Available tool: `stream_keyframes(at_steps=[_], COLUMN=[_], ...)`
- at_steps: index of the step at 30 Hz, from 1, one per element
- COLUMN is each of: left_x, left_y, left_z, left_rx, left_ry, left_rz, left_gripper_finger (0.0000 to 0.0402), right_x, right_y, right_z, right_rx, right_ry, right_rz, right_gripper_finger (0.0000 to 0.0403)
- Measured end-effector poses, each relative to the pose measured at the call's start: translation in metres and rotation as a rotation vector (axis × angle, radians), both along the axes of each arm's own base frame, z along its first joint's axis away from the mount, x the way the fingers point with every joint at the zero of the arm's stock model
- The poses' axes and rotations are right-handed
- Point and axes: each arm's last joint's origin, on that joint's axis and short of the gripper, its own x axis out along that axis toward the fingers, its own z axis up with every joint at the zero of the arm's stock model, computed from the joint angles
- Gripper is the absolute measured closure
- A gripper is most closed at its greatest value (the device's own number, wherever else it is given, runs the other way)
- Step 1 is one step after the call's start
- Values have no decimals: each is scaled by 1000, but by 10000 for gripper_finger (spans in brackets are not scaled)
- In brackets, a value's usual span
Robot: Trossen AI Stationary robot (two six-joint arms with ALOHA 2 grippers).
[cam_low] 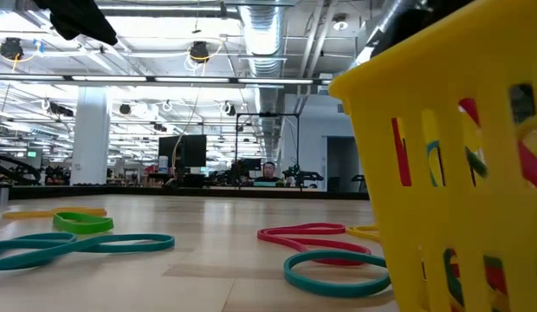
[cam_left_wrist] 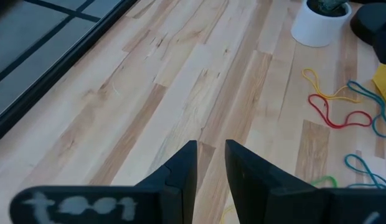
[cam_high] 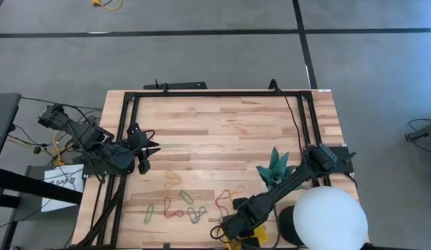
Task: Pick and place items into bin
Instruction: Put the yellow rubber band into the yellow bin
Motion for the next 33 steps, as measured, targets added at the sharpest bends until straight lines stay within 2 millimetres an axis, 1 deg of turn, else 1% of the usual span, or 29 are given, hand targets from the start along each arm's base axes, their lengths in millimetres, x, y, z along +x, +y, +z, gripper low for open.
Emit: stream_keyframes(at_steps=[3, 7, 11, 15, 19, 22, 28, 33], left_x=[0, 0, 0, 0, 0, 0, 0, 0], left_y=[0, 0, 0, 1, 1, 1, 2, 2], left_z=[0, 0, 0, 0, 0, 1, 1, 1], left_rx=[5, 6, 12, 21, 52, 67, 76, 75], left_ry=[2, 2, 0, -3, -1, -3, -8, -8], left_rz=[-4, -4, 0, 5, 0, 5, 13, 14], left_gripper_finger=[329, 329, 329, 329, 329, 329, 329, 329], right_x=[2, -2, -6, -11, -12, -7, 5, 18], right_y=[-4, -7, -9, -10, -15, -25, -56, -83], right_z=[2, 20, 30, 47, 54, 57, 51, 50], right_rx=[-7, -1, 16, 54, 38, -10, -155, -171], right_ry=[-7, -42, -42, -67, -86, -122, -114, -107], right_rz=[-8, -10, -6, 3, -9, -35, -76, -144], right_gripper_finger=[314, 323, 329, 329, 329, 329, 329, 329])
